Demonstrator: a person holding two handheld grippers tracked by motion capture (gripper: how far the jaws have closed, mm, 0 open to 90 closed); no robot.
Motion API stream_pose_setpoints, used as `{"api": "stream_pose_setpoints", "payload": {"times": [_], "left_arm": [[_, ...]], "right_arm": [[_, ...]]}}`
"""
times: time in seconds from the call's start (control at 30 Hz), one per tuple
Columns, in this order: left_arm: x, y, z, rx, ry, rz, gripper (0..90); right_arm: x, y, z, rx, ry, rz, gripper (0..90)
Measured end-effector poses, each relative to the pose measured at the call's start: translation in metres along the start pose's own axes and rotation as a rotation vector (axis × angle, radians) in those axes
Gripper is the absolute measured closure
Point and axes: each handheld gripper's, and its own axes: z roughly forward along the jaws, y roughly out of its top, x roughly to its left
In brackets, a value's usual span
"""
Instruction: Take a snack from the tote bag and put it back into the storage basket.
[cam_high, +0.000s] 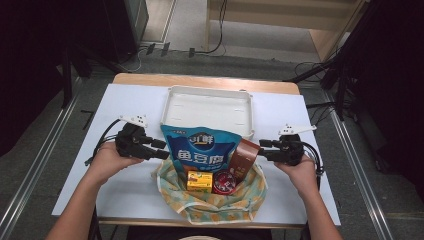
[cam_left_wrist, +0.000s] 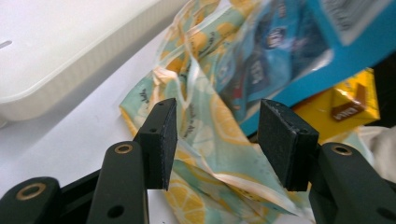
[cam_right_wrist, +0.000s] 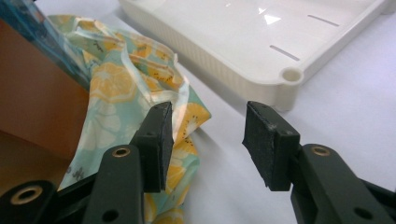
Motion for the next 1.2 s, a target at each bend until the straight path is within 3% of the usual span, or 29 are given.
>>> {"api": "stream_pose_setpoints", "payload": {"times": [0.5, 0.67, 1.2], "left_arm": [[-0.019, 0.009, -0.021, -0.023, -0.016, 0.035, 46.6], [-0.03, 0.015, -0.027, -0.025, -0.017, 0.068, 46.7], [-0.057, 0.038, -0.03, -0.034, -0.029, 0.126, 46.2]], "right_arm": [[-0.004, -0.001, 0.001, 0.009, -0.014, 0.012, 53.4], [-0.005, -0.002, 0.001, 0.012, -0.022, 0.013, 53.4], [-0.007, -0.002, 0.003, 0.008, -0.015, 0.021, 52.6]]}}
